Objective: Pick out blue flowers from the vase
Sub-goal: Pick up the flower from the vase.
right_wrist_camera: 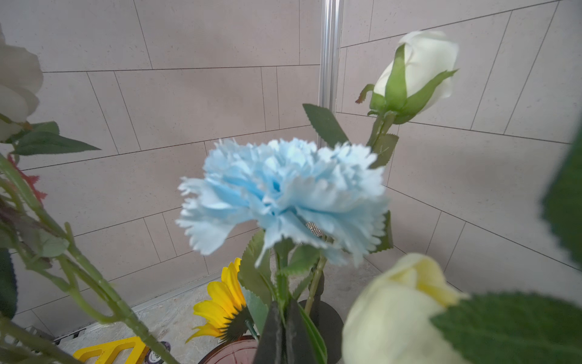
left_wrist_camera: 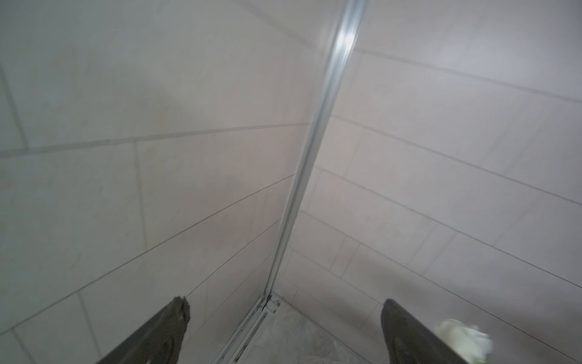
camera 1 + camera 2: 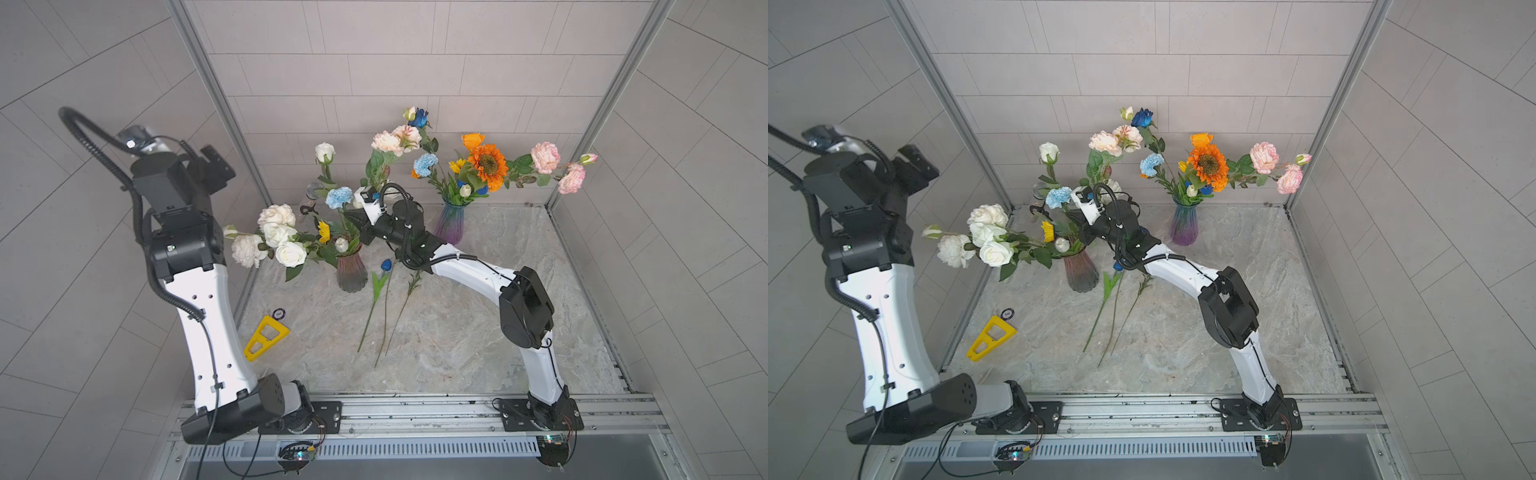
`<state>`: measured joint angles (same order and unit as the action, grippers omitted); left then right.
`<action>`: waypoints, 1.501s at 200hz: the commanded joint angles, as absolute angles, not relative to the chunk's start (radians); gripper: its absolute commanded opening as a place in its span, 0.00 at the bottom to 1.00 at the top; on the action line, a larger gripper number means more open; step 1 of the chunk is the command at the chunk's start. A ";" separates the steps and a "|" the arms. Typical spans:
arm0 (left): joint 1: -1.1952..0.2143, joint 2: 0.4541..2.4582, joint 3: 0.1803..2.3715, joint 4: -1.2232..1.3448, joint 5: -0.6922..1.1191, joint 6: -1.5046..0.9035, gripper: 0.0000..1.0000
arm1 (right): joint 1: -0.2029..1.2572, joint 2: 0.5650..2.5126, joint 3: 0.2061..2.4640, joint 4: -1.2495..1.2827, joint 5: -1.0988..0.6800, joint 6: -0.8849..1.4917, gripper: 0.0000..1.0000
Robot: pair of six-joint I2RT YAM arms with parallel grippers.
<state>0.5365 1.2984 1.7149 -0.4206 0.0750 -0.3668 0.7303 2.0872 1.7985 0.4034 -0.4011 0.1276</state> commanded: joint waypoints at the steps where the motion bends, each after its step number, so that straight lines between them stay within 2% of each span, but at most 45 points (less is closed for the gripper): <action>1: 0.709 1.208 1.442 -0.243 0.326 -0.704 0.98 | 0.724 2.064 1.802 0.424 -0.423 0.133 0.01; 31: 0.733 1.132 1.174 -0.084 0.395 -0.790 0.98 | 0.723 2.057 1.812 0.413 -0.440 0.132 0.01; 74: 0.732 1.129 0.965 0.180 0.536 -0.955 1.00 | 0.723 2.060 1.834 0.404 -0.452 0.140 0.01; 106: 0.719 1.215 0.822 0.653 0.712 -1.275 1.00 | 0.725 2.065 1.849 0.395 -0.468 0.146 0.01; 128: 0.666 1.312 0.772 1.011 0.790 -1.505 1.00 | 0.730 2.071 1.861 0.393 -0.472 0.147 0.01; 150: 0.586 1.386 0.764 1.257 0.835 -1.657 1.00 | 0.734 2.075 1.877 0.391 -0.474 0.146 0.01; 220: 0.474 1.393 0.776 1.347 0.850 -1.757 1.00 | 0.742 2.113 1.921 0.412 -0.486 0.187 0.01; 300: 0.396 1.427 0.648 1.343 0.986 -1.695 1.00 | 0.747 2.129 1.941 0.421 -0.479 0.195 0.01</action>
<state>0.3973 1.4265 0.6884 1.2972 0.9028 -1.7103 0.7414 2.1212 1.9263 0.3935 -0.4679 0.1886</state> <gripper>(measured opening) 0.998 0.055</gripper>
